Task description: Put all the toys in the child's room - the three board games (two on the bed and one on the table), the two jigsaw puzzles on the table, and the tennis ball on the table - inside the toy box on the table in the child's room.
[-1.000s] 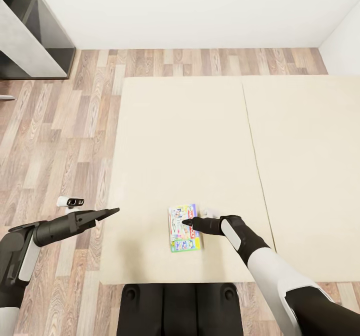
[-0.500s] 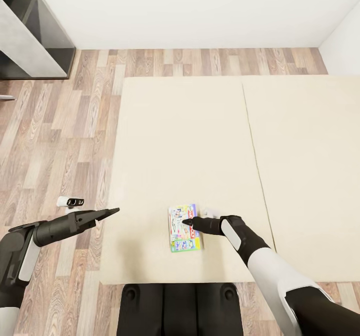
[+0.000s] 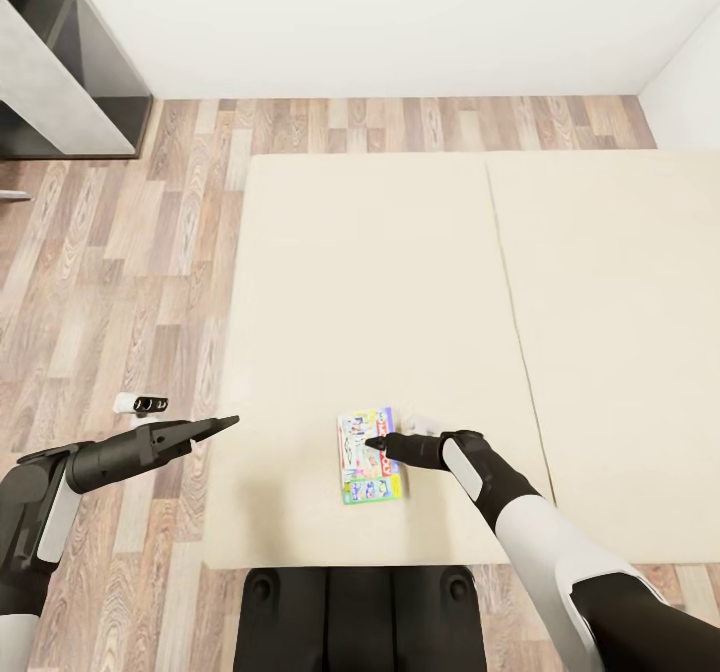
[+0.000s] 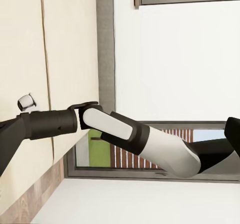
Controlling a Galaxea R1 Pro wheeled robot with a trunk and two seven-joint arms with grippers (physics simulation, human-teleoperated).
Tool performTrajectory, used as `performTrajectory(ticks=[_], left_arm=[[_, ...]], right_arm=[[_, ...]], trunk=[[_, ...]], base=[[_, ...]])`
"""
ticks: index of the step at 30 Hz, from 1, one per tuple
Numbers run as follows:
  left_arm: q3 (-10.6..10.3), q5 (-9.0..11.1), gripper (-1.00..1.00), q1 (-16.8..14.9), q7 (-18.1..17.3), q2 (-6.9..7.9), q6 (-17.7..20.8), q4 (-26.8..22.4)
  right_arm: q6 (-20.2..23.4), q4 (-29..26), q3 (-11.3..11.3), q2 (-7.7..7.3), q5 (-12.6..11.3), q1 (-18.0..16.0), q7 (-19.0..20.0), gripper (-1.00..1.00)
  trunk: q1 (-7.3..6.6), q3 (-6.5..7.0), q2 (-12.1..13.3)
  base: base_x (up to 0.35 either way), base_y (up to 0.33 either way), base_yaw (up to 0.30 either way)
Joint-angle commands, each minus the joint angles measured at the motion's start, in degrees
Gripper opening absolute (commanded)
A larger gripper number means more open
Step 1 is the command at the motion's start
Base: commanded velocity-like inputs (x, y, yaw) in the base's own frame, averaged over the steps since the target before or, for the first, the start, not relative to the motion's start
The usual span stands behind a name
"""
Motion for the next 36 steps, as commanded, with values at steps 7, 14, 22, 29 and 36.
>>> performTrajectory(ticks=[7, 14, 22, 29, 36], left_arm=[[0.0, 0.0, 1.00, 0.0, -0.2, 0.01, 0.6, 0.0], [0.0, 0.0, 1.00, 0.0, -0.2, 0.04, 0.6, 0.0], [0.0, 0.0, 1.00, 0.0, -0.2, 0.01, 0.6, 0.0], [0.0, 0.0, 1.00, 0.0, -0.2, 0.04, 0.7, 0.0], [0.0, 0.0, 1.00, 0.0, -0.2, 0.05, 0.7, 0.0]], right_arm=[[0.2, 0.0, 0.2, 0.07, -0.2, 0.0, 0.0, 1.00], [0.2, 0.0, 0.2, 0.09, -0.3, 0.0, 0.1, 1.00], [0.2, 0.0, 0.2, 0.09, -0.3, 0.0, 0.0, 1.00], [0.2, 0.0, 0.2, 0.09, -0.3, 0.0, 0.0, 1.00], [0.3, 0.0, 0.2, 0.09, -0.3, 0.0, 0.0, 1.00]], trunk=[[0.04, -0.06, -0.1], [0.04, -0.06, -0.1], [0.04, -0.06, -0.1], [0.04, -0.06, -0.1], [0.04, -0.06, -0.1]], base=[[0.000, 0.036, 0.000], [0.000, 0.001, 0.000], [0.000, 0.031, 0.000], [0.000, 0.061, 0.000], [0.000, 0.061, 0.000]])
